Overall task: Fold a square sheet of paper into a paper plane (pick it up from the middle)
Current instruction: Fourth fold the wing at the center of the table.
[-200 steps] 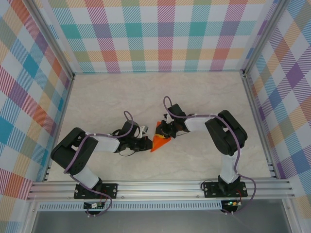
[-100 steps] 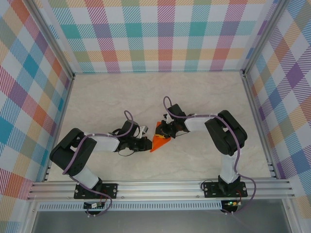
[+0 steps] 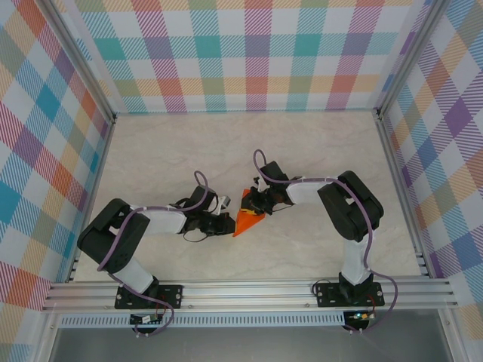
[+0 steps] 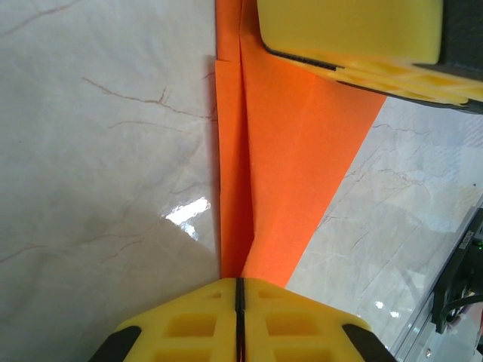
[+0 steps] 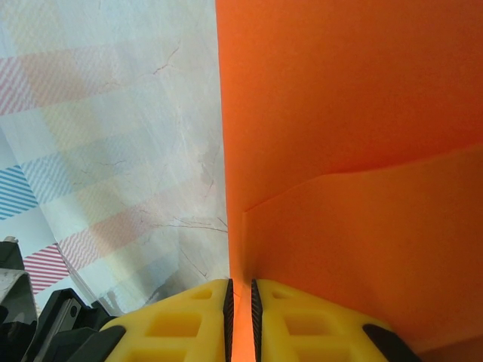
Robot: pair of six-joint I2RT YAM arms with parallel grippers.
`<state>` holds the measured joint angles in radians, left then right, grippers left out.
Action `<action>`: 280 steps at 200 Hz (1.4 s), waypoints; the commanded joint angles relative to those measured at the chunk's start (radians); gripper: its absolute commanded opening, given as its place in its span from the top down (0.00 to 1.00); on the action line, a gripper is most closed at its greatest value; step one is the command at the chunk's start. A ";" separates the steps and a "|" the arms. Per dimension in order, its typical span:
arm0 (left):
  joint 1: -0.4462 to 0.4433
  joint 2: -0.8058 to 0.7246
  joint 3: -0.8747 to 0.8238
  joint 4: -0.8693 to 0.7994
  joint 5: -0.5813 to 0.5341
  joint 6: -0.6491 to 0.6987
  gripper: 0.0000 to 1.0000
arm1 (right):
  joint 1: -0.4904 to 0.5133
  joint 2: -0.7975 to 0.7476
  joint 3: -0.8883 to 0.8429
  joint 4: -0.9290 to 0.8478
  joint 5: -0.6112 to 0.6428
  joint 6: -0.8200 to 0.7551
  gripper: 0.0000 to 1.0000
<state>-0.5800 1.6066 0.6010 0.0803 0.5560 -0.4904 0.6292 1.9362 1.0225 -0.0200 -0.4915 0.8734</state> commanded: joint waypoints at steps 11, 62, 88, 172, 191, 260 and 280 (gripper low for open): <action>0.003 0.047 0.014 -0.223 -0.072 0.036 0.93 | -0.002 0.049 -0.001 -0.048 0.034 -0.022 0.83; -0.017 0.075 0.072 -0.350 -0.146 0.047 0.92 | -0.001 0.049 0.002 -0.054 0.036 -0.022 0.83; -0.030 0.068 0.075 -0.390 -0.167 0.043 0.91 | -0.001 0.047 0.001 -0.056 0.036 -0.022 0.83; -0.052 0.035 0.087 -0.452 -0.208 0.051 0.84 | 0.000 0.047 0.002 -0.060 0.039 -0.022 0.83; -0.055 0.029 0.088 -0.461 -0.214 0.051 0.84 | 0.000 0.048 0.001 -0.060 0.039 -0.024 0.84; -0.064 -0.041 0.086 -0.502 -0.220 0.049 0.81 | 0.000 0.041 -0.002 -0.073 0.051 -0.028 0.84; -0.065 -0.027 0.089 -0.491 -0.211 0.049 0.83 | 0.000 0.041 -0.001 -0.074 0.049 -0.031 0.84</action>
<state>-0.6403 1.5707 0.7227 -0.2611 0.3828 -0.4519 0.6323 1.9369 1.0233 -0.0227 -0.4911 0.8730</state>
